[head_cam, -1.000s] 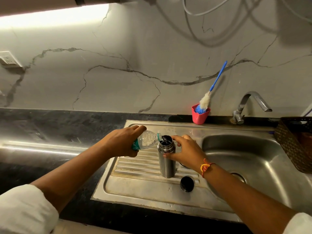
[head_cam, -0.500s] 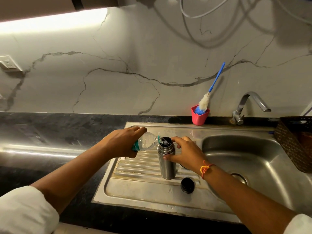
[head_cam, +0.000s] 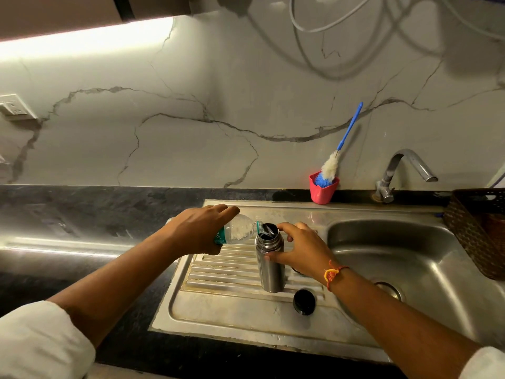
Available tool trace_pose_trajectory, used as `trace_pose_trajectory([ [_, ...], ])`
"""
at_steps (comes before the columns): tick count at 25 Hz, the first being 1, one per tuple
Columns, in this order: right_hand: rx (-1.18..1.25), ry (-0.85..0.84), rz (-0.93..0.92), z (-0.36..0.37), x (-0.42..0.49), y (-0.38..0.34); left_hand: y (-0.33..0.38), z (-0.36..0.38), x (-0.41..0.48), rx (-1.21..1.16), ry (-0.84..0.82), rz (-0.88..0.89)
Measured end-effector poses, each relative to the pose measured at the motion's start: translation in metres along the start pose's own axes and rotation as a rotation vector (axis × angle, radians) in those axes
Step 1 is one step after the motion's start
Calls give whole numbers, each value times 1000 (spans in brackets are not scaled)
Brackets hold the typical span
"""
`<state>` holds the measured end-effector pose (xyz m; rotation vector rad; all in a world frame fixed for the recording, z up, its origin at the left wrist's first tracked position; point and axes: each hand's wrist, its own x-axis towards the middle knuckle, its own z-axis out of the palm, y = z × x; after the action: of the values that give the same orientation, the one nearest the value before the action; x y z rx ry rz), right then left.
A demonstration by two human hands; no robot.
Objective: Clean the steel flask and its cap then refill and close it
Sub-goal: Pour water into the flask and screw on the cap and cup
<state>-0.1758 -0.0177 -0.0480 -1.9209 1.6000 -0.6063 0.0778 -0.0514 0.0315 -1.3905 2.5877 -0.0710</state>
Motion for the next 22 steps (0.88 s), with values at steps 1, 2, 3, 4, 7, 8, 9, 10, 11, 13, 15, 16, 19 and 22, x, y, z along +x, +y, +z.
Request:
trace_pose_trajectory([
  [1,-5,1,-1,0,0,0,0,-1,0,3,0,1],
  [2,-9,2,-3,0,0,0,0,-1,0,7,1,1],
  [3,-9,2,-4,0,0,1,0,-2,0,10,2,0],
  [4,-9,2,-5,0,0,1,0,-2,0,12,3,0],
  [7,-14,-2,-7,1,1,1,-1,-3,0,21,1,3],
  [8,-16,-4,-6,1,1,0,-1,-3,0,25,-3,5],
  [9,-16,-6,-5,1,1,0,-2,-4,0,30,-5,6],
  [10,-16,-8,-4,1,1,0,-2,-4,0,34,-7,6],
  [11,-16,-10,-4,1,1,0,-3,-4,1,38,-7,6],
  [13,-18,-9,-1,1,1,0,-4,-4,1,42,-7,7],
  [15,-24,-5,2,1,1,0,-5,-3,1,42,-4,7],
  [16,-27,-3,3,1,1,-1,-5,-3,1,42,0,7],
  [19,-24,-4,5,0,1,-1,-6,-3,1,42,7,8],
  [22,-22,-4,0,0,1,-1,-7,-4,2,46,4,5],
])
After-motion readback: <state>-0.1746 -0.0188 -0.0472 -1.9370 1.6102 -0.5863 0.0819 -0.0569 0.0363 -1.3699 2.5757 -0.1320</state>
